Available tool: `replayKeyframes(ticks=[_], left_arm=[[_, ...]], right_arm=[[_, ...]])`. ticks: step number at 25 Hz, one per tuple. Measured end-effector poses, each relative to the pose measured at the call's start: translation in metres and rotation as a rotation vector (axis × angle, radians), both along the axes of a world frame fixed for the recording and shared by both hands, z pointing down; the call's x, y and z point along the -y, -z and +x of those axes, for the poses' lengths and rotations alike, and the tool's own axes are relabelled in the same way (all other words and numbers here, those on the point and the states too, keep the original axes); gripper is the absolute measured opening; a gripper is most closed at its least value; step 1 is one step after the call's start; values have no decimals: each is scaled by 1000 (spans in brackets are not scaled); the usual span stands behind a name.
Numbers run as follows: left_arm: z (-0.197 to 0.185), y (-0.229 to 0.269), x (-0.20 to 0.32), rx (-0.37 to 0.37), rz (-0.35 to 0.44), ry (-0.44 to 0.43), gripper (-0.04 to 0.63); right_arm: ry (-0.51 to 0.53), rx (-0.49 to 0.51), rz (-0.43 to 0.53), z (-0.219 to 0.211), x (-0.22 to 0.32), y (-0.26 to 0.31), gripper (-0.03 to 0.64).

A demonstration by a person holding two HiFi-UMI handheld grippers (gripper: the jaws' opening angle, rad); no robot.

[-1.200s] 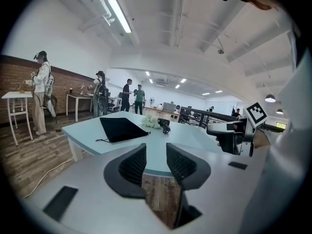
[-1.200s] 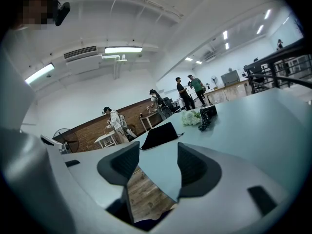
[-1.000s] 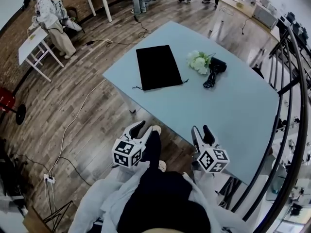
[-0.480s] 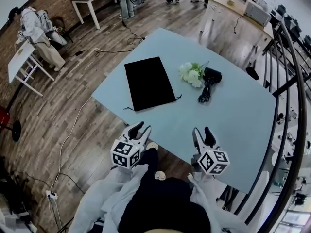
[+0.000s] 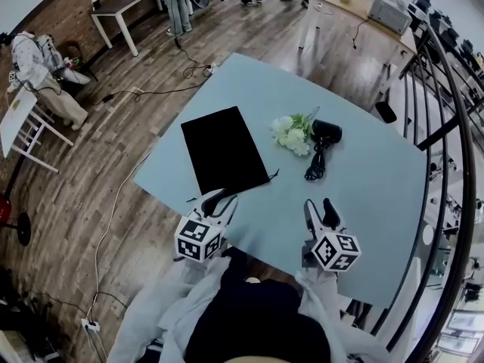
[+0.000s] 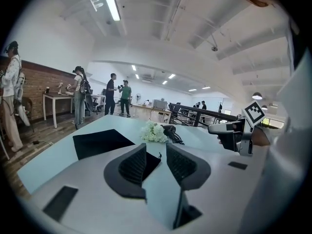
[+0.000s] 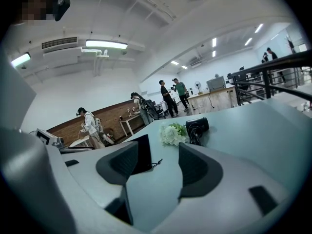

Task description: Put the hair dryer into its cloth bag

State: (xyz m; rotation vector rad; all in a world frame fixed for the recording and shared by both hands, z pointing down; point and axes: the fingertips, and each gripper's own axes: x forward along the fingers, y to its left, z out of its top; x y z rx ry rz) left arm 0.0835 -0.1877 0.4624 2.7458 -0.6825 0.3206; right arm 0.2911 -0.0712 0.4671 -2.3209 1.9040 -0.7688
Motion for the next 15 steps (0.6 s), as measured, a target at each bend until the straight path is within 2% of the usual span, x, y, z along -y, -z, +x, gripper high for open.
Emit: replayKeyframes(ticks=[15], left_arm=[[64, -14, 59, -1, -44, -172, 123]], right_arm=[[-151, -38, -55, 64, 50, -11, 296]])
